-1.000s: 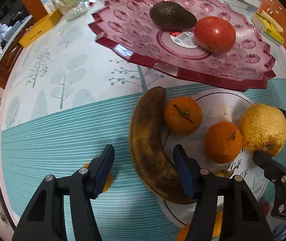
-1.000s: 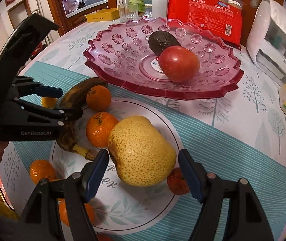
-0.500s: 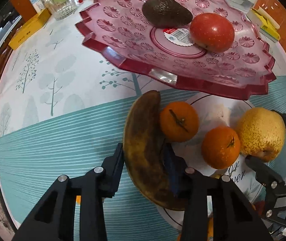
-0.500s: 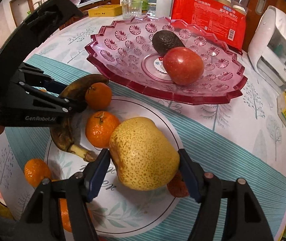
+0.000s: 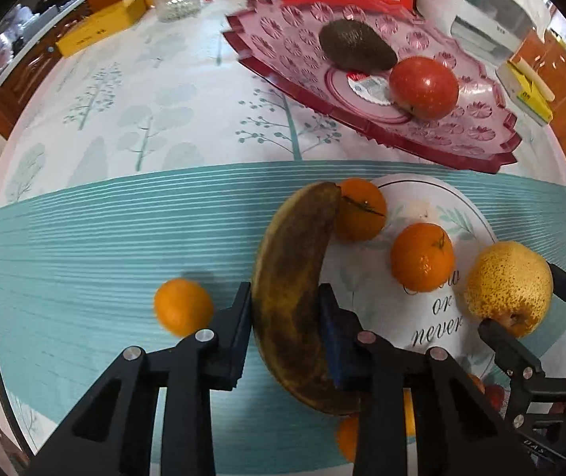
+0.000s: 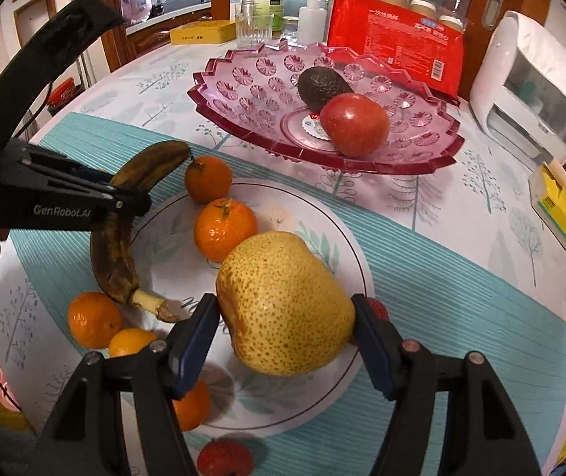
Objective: Organize fruits
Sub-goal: 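Grasp the brown banana with the left tool while the right tool grasps the pear, then lower the banana and pear into the pink bowl and open both tools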
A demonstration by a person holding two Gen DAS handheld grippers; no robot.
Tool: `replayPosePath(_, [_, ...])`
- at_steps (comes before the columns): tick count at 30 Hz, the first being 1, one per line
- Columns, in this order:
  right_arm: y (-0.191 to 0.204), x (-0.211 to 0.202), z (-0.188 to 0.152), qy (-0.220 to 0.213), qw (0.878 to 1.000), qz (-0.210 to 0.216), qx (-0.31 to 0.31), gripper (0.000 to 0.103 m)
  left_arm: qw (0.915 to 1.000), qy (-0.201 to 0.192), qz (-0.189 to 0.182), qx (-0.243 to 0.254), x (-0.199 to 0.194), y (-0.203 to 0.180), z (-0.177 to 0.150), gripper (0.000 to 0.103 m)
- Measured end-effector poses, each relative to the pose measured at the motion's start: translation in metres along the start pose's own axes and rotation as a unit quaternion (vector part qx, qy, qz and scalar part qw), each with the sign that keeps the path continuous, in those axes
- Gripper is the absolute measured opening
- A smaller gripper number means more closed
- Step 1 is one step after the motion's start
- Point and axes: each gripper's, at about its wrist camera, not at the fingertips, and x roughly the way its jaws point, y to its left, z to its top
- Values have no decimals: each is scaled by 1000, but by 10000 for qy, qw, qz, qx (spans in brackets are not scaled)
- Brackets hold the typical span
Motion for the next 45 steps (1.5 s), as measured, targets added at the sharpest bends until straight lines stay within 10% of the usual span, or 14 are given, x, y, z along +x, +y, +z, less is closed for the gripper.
replayPosePath(18, [-7,-63,24,-731,9970,-271,17,67,9959,-900,52,51,-96,-6,22,30])
replayPosePath(33, [-50,-149,111,-1684,9836,-647,-35,67,9837,-1694,390,457,-202,-37,93,30])
replayPosePath(45, [-92,-90,170,-1249,9884,-767,406,67,9902,-1288,270,468,-148,-48,145,30])
